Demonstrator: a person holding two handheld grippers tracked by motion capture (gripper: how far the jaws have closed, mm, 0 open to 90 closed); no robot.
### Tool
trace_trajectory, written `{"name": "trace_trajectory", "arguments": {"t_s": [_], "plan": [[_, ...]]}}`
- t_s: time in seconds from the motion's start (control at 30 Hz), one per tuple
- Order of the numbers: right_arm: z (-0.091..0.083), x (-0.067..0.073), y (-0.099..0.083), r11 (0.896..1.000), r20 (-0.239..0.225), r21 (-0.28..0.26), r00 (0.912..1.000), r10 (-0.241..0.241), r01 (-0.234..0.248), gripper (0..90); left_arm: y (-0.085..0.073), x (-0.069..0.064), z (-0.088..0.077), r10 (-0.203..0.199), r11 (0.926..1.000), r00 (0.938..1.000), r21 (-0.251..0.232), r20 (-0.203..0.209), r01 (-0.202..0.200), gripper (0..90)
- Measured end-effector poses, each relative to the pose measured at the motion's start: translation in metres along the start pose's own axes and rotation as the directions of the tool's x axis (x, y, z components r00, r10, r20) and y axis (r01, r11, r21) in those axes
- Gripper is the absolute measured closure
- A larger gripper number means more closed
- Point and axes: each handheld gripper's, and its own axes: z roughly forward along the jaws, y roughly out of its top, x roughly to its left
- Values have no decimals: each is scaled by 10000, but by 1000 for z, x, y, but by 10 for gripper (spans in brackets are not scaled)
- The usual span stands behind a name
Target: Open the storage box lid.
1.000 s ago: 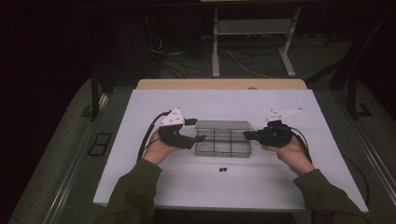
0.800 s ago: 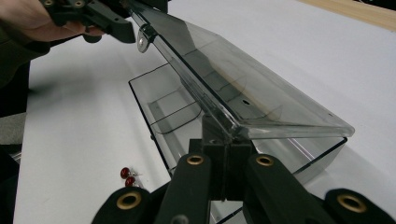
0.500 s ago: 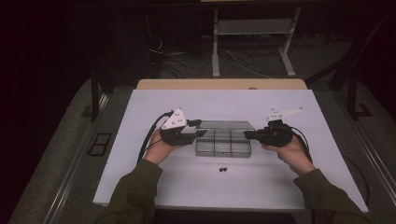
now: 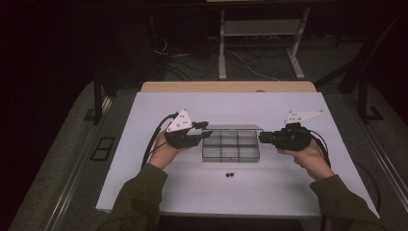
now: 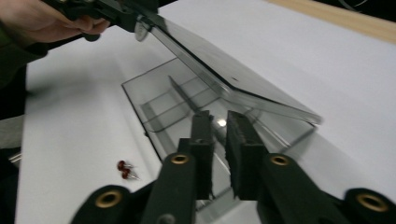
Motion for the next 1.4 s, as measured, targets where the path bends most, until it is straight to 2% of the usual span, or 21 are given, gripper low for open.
{"name": "trace_trajectory", "arguments": {"t_s": [0.03,0.13,0.4,0.6,1.0,1.4], "plan": [[0,0,0,10000,0,0,10000,0,0,740,0,0,0,10,10000,10000,-2,-6,-10,624],[-7,-6,1,9997,366,-207,9992,-138,145,655,0,1,0,31,10000,10000,7,-23,-31,628],[-1,-8,9,9968,314,-318,9969,-726,736,602,2,2,0,31,10000,10000,50,-48,-31,631],[5,-4,18,9919,241,-349,9923,-1211,1219,581,3,2,0,-54,9999,10000,95,-30,54,631],[6,-7,26,9879,306,-526,9891,-1443,1458,582,8,8,-2,-128,9999,9999,-49,-78,128,656],[11,-12,34,9848,299,-849,9883,-1496,1516,626,16,17,-1,-102,9998,9998,-191,-148,99,686]]}}
